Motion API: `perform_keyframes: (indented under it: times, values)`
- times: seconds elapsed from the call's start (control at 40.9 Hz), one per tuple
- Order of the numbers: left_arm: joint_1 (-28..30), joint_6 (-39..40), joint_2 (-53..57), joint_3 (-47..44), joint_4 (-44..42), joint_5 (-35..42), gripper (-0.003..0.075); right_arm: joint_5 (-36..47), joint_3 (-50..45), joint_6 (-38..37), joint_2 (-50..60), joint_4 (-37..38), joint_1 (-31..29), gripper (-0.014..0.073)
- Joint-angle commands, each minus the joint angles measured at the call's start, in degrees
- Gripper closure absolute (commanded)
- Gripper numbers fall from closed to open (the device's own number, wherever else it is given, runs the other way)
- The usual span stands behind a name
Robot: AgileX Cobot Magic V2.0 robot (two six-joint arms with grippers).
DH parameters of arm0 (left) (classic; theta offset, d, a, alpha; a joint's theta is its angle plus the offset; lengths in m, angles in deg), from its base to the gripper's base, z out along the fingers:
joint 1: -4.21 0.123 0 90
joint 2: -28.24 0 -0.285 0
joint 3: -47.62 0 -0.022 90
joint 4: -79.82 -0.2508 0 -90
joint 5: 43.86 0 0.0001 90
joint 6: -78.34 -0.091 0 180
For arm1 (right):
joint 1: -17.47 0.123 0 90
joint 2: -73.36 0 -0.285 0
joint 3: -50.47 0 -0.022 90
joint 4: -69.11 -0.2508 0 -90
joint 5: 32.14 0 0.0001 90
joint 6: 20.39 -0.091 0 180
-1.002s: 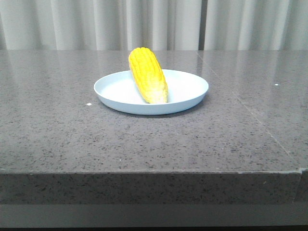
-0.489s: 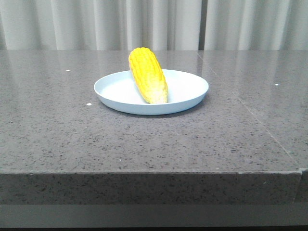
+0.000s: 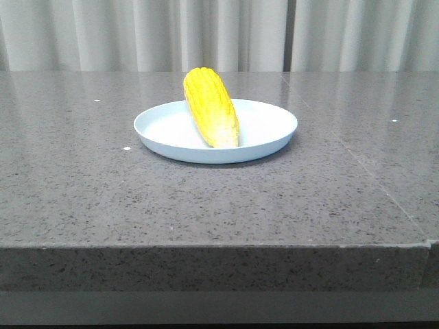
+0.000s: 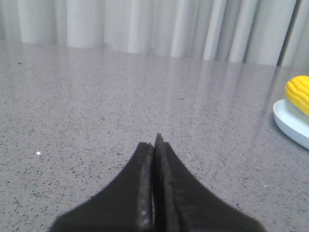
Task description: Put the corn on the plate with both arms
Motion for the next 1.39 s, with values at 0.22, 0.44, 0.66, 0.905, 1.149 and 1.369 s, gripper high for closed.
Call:
perform_keyframes:
  times: [0.22,0.44,0.66,0.905,1.149,1.369]
  values:
    - [0.95,-0.01,1.90,-1.26,0.34,9.94,0.0741,3.67,1.42,0.22,-0.30,-0.05,-0.08,0.0661]
    - [0.95,-0.01,1.79,-1.26,0.34,9.82,0.0741,3.68,1.42,0.22,-0.30,-0.05,-0.08,0.0661]
    - [0.95,-0.01,1.79,-1.36,-3.28,9.66,0.0741,3.68,1.42,0.22,-0.30,-0.05,-0.08,0.0661]
    - [0.95,-4.29,1.79,-1.36,-1.38,9.22,0.0741,3.68,1.42,0.22,-0.30,-0.05,-0.08,0.0661]
    - [0.95,-4.28,1.79,-1.36,0.70,8.76,0.0741,3.68,1.42,0.22,-0.30,-0.05,-0.08,0.0661]
    - [0.95,-4.28,1.79,-1.36,0.70,8.76,0.0741,3.68,1.42,0.22,-0.30,-0.05,-0.08,0.0661]
